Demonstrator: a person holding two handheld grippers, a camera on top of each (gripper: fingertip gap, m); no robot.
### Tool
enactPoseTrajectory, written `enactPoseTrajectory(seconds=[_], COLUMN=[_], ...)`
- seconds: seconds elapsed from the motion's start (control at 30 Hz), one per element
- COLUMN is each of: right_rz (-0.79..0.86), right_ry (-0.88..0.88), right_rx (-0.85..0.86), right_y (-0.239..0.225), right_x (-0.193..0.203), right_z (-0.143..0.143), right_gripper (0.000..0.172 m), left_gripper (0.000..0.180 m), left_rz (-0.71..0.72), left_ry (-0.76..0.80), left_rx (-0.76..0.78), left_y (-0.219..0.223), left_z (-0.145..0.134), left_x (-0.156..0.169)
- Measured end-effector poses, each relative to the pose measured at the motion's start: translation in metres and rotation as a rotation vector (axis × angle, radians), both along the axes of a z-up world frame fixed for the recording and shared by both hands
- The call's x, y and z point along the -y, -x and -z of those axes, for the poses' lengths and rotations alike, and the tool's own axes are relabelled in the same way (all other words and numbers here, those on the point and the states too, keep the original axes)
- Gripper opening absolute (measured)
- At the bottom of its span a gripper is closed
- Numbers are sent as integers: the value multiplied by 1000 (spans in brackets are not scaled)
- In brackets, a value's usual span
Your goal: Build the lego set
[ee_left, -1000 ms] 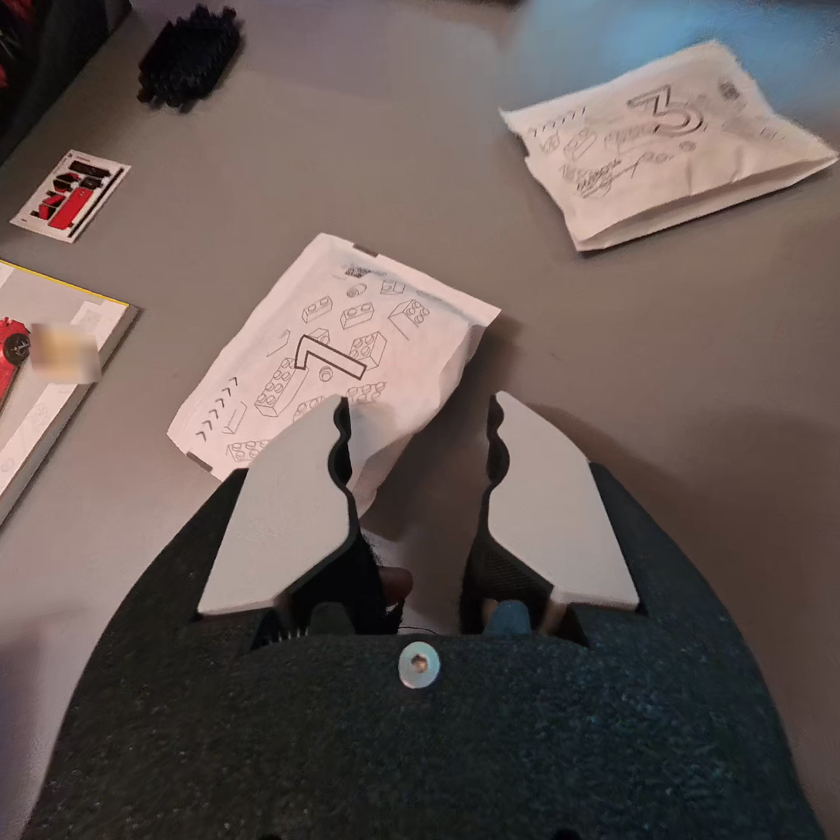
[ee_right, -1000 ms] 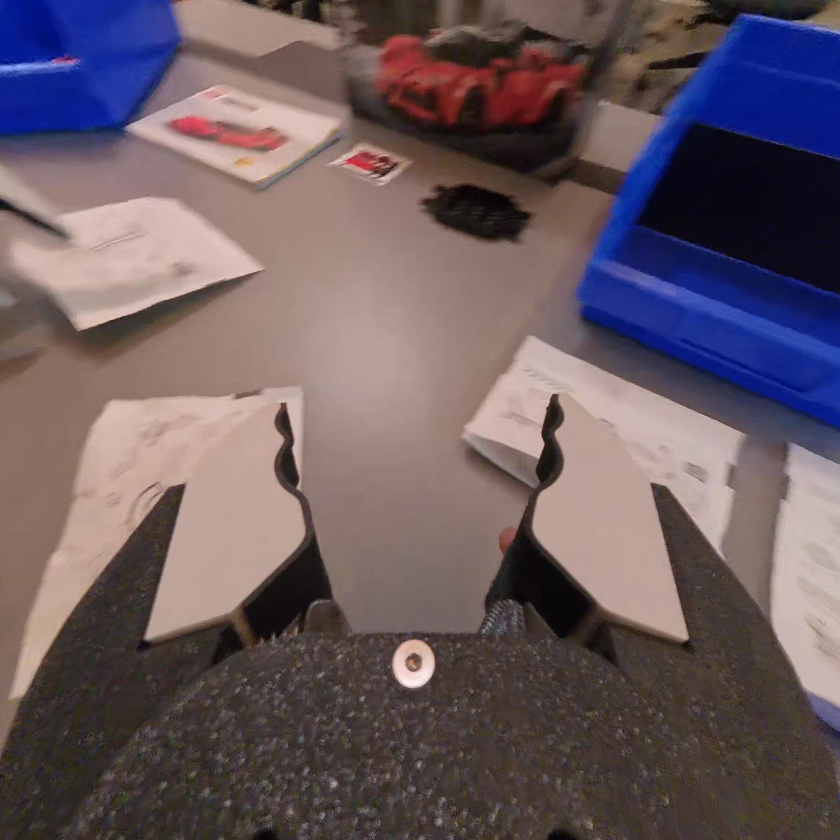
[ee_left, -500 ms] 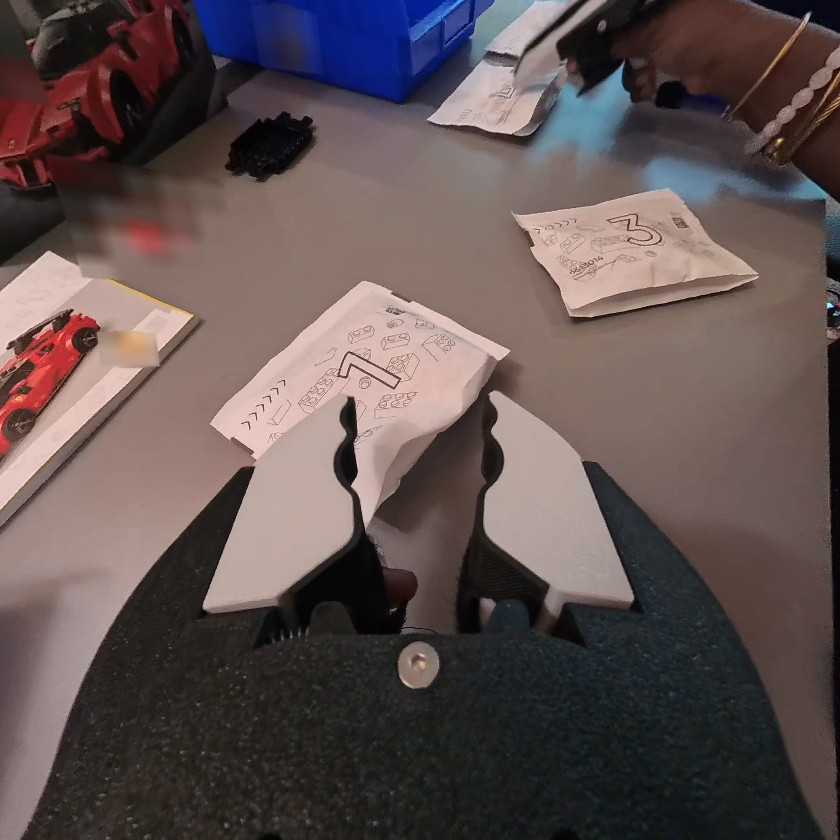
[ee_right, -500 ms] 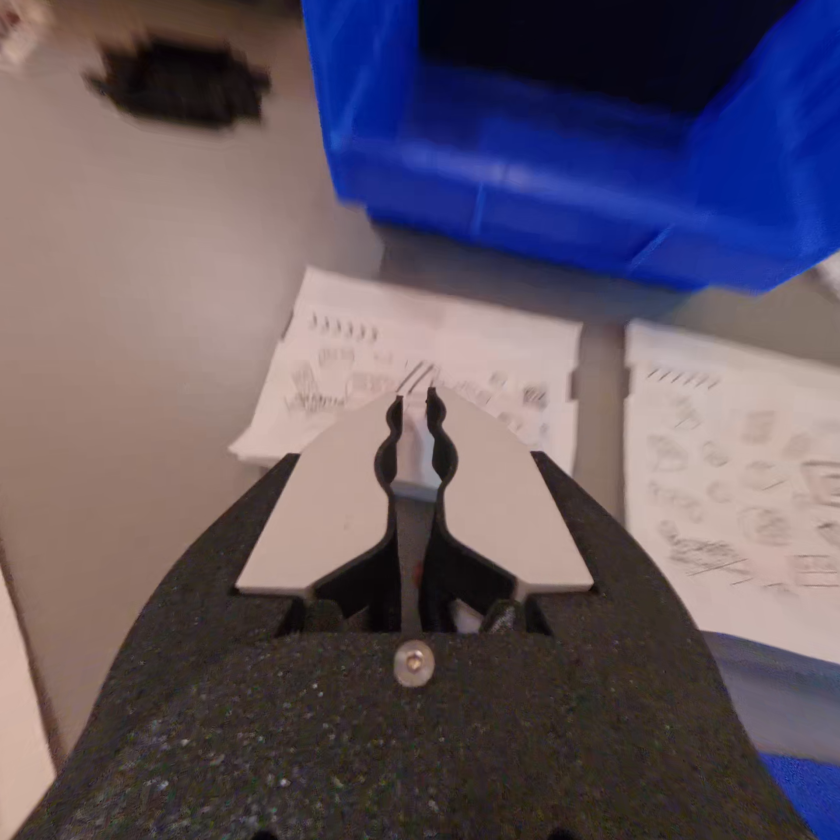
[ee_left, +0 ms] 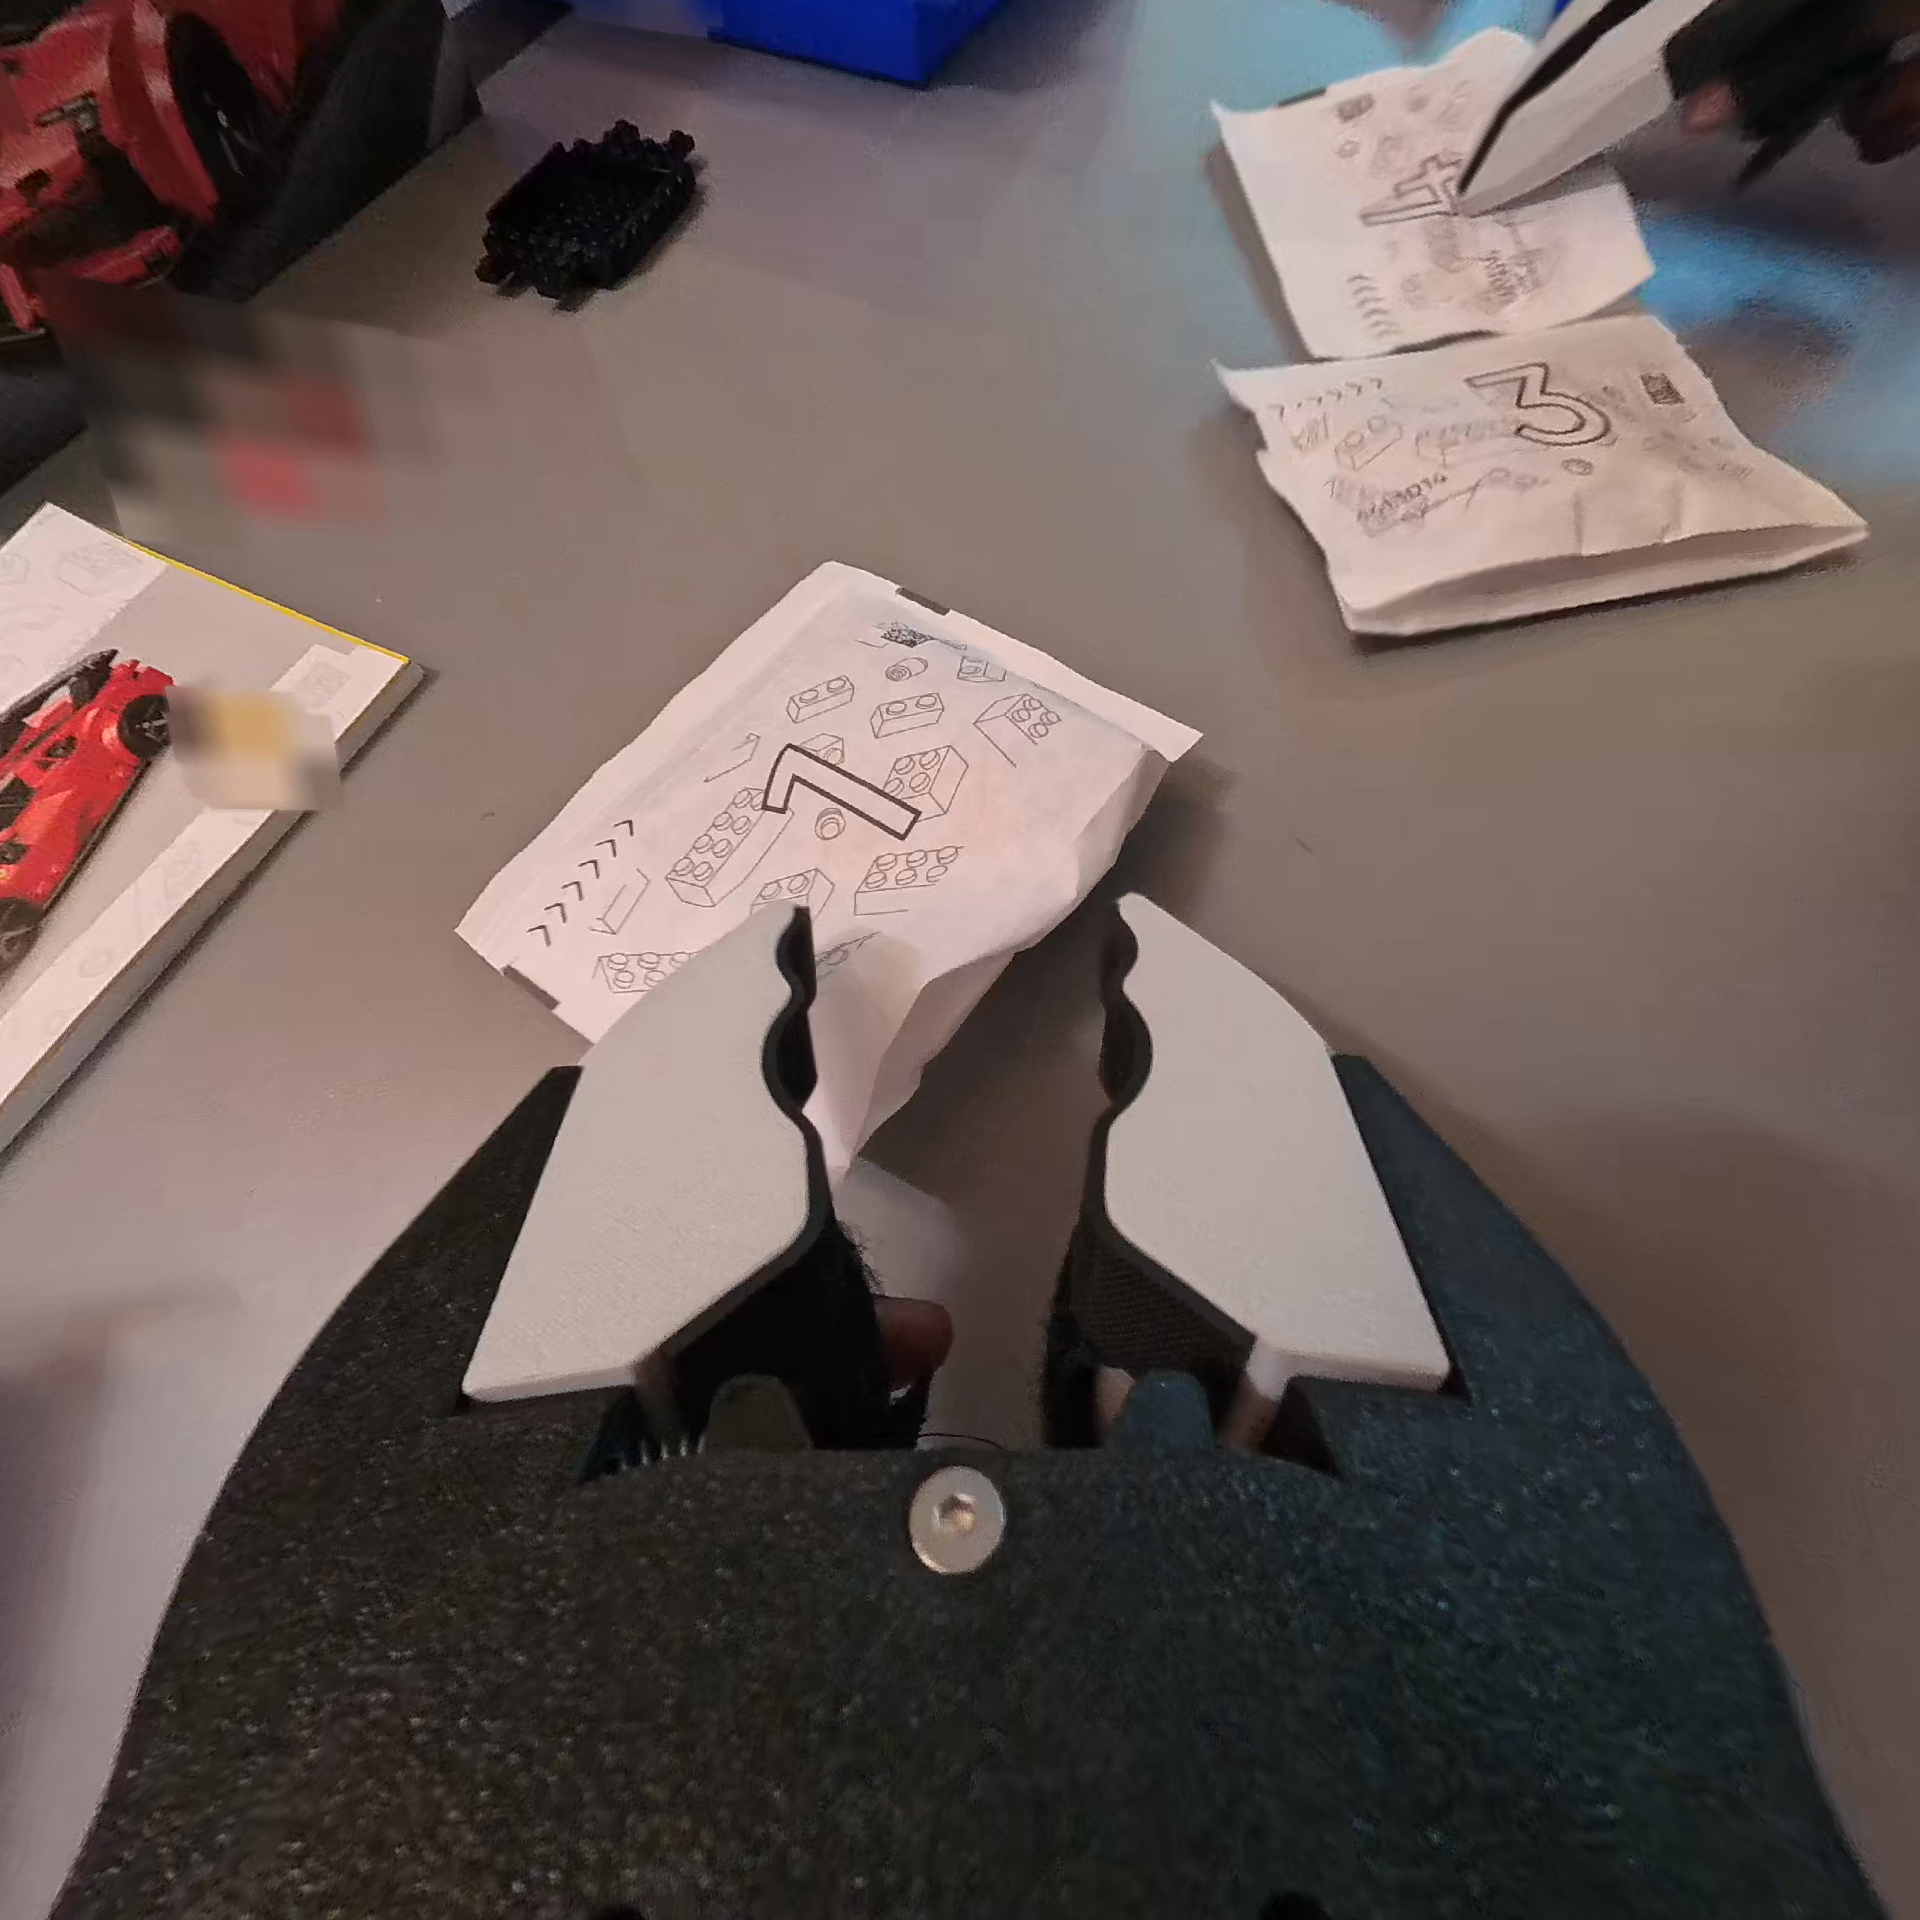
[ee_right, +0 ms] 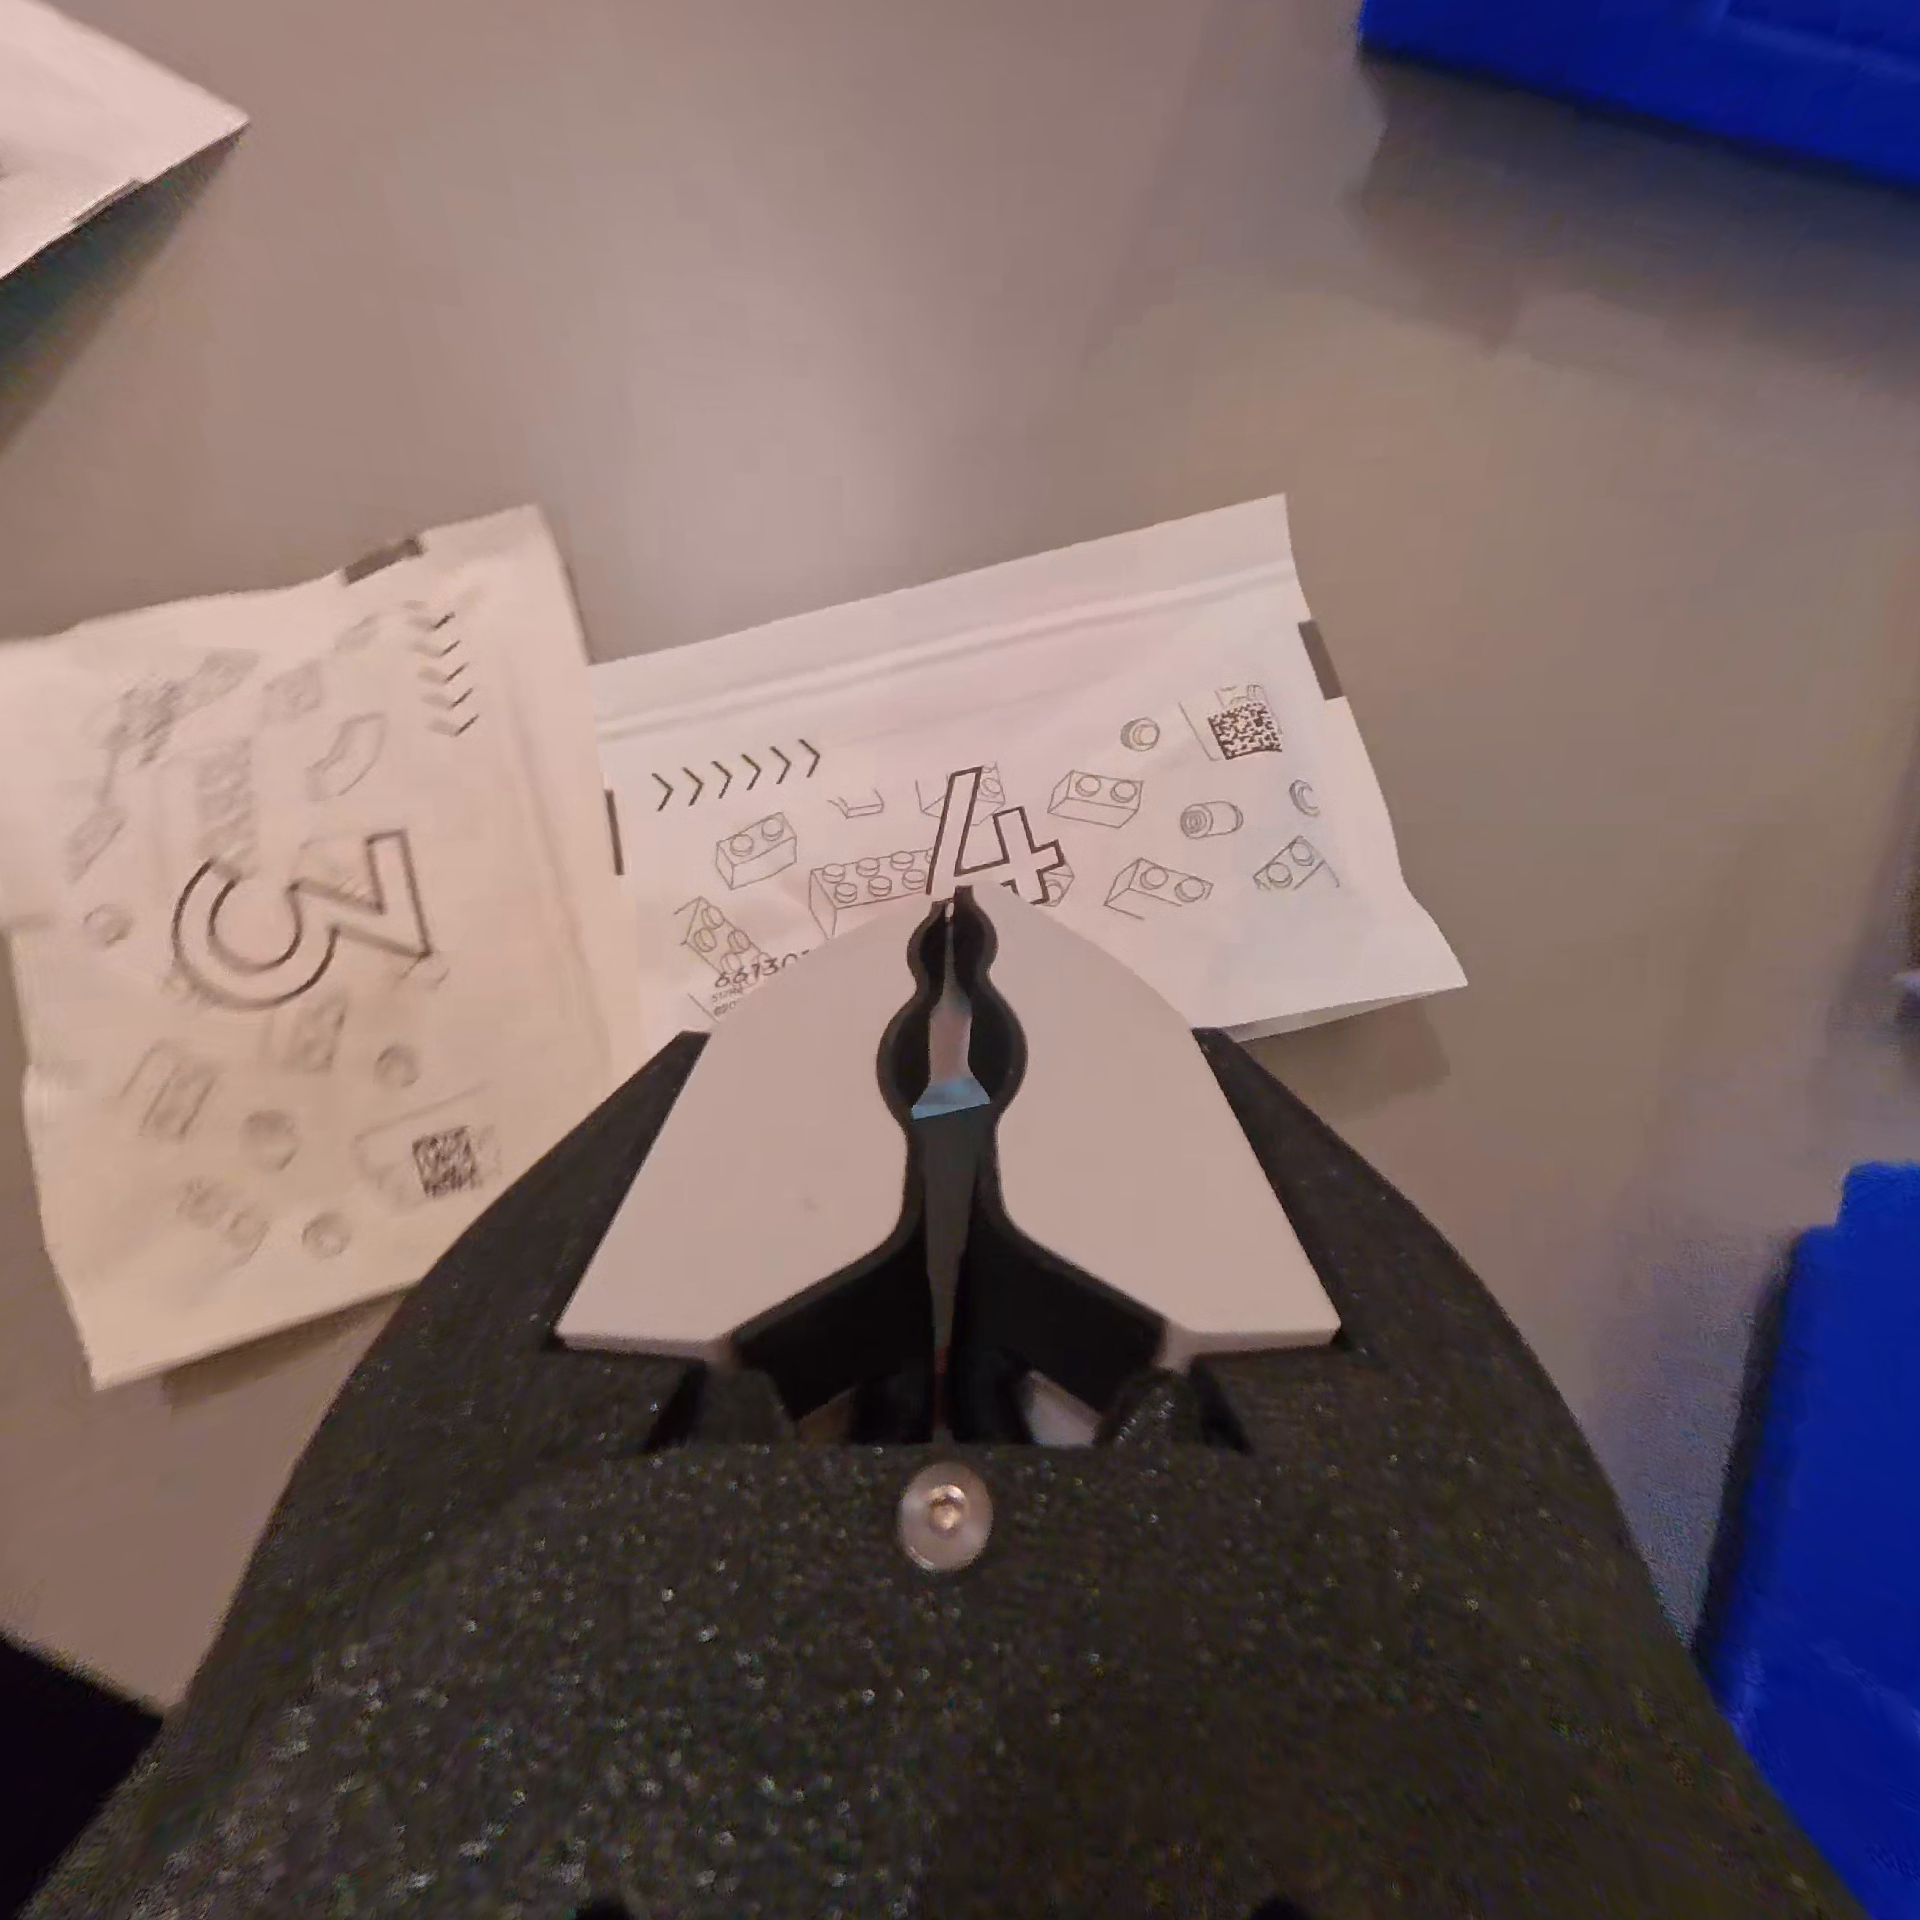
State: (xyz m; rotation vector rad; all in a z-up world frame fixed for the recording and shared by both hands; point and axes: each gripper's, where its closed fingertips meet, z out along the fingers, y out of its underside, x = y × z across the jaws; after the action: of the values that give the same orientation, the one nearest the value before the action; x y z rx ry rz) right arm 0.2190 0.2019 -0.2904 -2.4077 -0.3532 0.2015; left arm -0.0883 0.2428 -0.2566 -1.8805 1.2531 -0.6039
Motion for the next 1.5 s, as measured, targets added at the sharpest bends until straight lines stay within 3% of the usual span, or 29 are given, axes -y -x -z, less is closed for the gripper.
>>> enactPoseTrajectory(seconds=[0.17,0.23,0.4,0.57,0.67,0.73,0.77,0.83,0.93,1.03,1.17,1.47,1.5], right_rz=[-70,-75,-123,-62,67,131,154,205,234,292,331,290,254], right_ry=[81,47,-106,-226,-313,-382,-405,-403,-395,-418,-517,-435,-427], right_rx=[-54,-61,-157,66,181,206,206,222,375,370,359,321,310], right_y=[6,4,15,-13,-46,-66,-75,-94,-124,-143,-155,-150,-143], right_x=[32,32,20,9,15,25,31,47,78,103,121,116,112], right_z=[-2,-9,-49,-66,-93,-118,-130,-144,-159,-171,-184,-168,-165], right_gripper=[20,49,71,101,102,105,112,147,147,147,147,146,124], left_gripper=[52,53,65,89,110,114,116,117,136,146,146,134,68], left_rz=[23,23,-142,-167,-195,-187,-183,-180,-162,-166,-147,-171,-164], left_ry=[4,-6,11,27,-17,-24,-18,19,69,46,-27,-149,-147], left_rx=[-25,19,154,230,194,205,218,232,258,273,266,211,201], left_y=[-3,-4,13,10,10,6,5,2,-3,-5,-9,-10,-7], left_z=[5,-4,-32,-39,-34,-35,-36,-35,-35,-38,-44,-49,-50], left_x=[3,3,-20,-22,-30,-31,-31,-28,-25,-27,-27,-23,-18])
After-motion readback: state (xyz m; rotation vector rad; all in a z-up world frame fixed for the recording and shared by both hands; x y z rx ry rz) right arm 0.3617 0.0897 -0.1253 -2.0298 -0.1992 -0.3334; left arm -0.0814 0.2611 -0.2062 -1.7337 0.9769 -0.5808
